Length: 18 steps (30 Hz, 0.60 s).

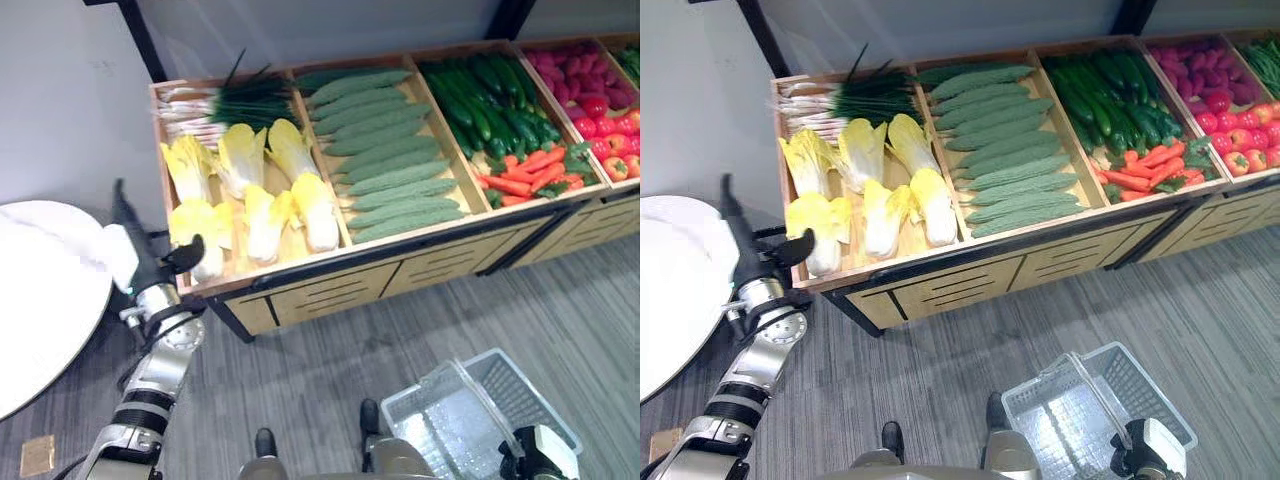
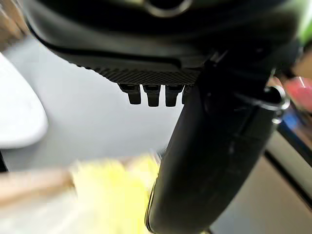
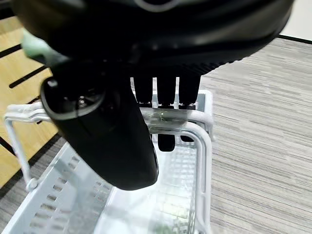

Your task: Get the vegetables into the basket

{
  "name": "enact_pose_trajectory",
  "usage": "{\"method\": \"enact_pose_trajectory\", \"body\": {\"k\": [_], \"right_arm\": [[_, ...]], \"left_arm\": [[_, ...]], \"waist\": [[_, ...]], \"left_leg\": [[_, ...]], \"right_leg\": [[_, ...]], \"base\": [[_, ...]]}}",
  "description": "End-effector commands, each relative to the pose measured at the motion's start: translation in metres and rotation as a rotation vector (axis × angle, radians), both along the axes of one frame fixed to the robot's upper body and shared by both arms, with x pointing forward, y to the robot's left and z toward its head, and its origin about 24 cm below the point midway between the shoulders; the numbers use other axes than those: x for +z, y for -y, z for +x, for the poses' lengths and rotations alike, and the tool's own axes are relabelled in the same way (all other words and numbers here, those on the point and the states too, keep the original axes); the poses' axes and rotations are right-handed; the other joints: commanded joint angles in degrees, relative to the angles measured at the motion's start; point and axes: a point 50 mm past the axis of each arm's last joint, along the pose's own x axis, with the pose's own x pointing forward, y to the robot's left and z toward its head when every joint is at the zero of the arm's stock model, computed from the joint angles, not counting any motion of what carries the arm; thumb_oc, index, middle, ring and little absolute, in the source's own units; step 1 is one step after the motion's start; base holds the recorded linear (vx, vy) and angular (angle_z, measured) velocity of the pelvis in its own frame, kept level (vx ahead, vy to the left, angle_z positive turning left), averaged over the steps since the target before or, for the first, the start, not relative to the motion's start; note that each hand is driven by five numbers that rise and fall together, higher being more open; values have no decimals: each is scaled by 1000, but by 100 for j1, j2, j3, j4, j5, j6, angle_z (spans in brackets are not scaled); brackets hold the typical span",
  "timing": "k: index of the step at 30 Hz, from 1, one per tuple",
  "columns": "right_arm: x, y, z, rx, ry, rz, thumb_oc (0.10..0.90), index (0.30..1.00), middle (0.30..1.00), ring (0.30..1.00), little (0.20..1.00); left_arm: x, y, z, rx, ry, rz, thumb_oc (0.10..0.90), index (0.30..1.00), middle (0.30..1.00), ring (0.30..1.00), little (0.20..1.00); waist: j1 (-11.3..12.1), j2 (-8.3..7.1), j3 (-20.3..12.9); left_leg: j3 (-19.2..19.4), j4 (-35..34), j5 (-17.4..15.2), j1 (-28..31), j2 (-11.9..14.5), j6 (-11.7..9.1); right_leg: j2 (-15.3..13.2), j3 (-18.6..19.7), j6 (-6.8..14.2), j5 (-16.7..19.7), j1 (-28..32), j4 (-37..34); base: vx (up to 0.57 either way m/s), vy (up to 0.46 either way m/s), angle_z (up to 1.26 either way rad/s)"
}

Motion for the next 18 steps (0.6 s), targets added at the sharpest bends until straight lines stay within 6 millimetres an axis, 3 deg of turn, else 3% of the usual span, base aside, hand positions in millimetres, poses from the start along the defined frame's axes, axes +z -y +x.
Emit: {"method": "enact_pose_trajectory", "body": {"k": [1,10,18], "right_arm": [[29,32,33,74,92,-133,400,300,300,300,300],[31,24,50,126,132,-127,400,300,300,300,300],[26,14,53,146,139,-119,400,300,300,300,300]], "left_arm": [[65,15,28,-160,241,41,900,1000,1000,1000,1000],[46,40,44,-227,132,15,900,1000,1000,1000,1000],[43,46,49,-164,149,-31,900,1000,1000,1000,1000]], "waist": [[-105,-164,-51],[-225,-173,-40],[-264,-224,14]], "left_leg": [[117,6,67,-144,100,-234],[281,6,68,-129,190,-270],[340,6,88,-181,242,-291]], "right_leg": [[-397,86,526,-564,255,48],[-308,269,495,-565,120,46],[-250,347,466,-545,-14,61]], "base": [[-12,8,-21],[12,-16,-13],[-2,-28,-6]]}}
